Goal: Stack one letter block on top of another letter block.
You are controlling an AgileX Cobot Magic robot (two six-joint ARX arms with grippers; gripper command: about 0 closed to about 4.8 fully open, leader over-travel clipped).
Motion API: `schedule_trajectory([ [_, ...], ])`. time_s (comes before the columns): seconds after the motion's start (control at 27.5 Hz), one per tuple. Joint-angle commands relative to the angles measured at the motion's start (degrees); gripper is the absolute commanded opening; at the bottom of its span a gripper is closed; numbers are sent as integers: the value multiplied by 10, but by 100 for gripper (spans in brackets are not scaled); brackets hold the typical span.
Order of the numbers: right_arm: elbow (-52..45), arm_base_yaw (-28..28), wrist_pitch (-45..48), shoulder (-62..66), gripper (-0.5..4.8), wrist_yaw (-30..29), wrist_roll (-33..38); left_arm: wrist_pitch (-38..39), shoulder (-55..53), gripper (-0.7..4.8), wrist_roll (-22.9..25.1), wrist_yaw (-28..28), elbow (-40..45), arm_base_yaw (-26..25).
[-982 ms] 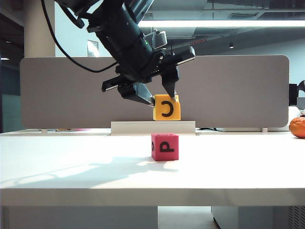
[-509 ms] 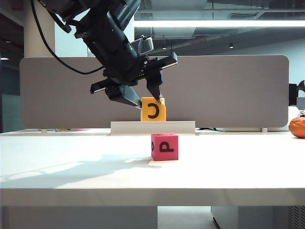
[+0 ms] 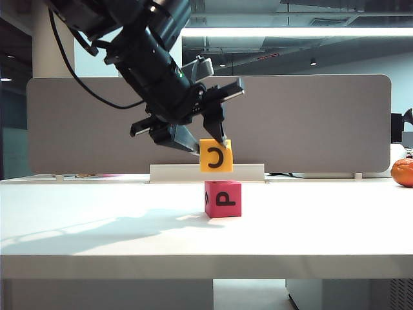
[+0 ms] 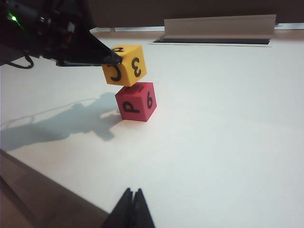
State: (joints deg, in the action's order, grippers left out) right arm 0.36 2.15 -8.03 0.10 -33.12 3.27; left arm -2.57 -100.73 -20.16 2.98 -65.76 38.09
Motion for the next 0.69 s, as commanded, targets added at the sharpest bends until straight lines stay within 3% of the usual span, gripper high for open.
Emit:
schedule_trajectory([
  [0.04, -2, 0, 6, -1, -6, 0, 1, -9, -8, 183, 3, -6, -2, 1],
  [0.44, -2, 0, 6, -1, -6, 0, 1, -18, -23, 187, 29, -6, -3, 1],
  [0.62, -2, 0, 6, -1, -6, 0, 1, -18, -23, 288, 33, -6, -3, 1],
  [0.69, -2, 0, 6, -1, -6, 0, 1, -18, -23, 288, 33, -7, -3, 1],
])
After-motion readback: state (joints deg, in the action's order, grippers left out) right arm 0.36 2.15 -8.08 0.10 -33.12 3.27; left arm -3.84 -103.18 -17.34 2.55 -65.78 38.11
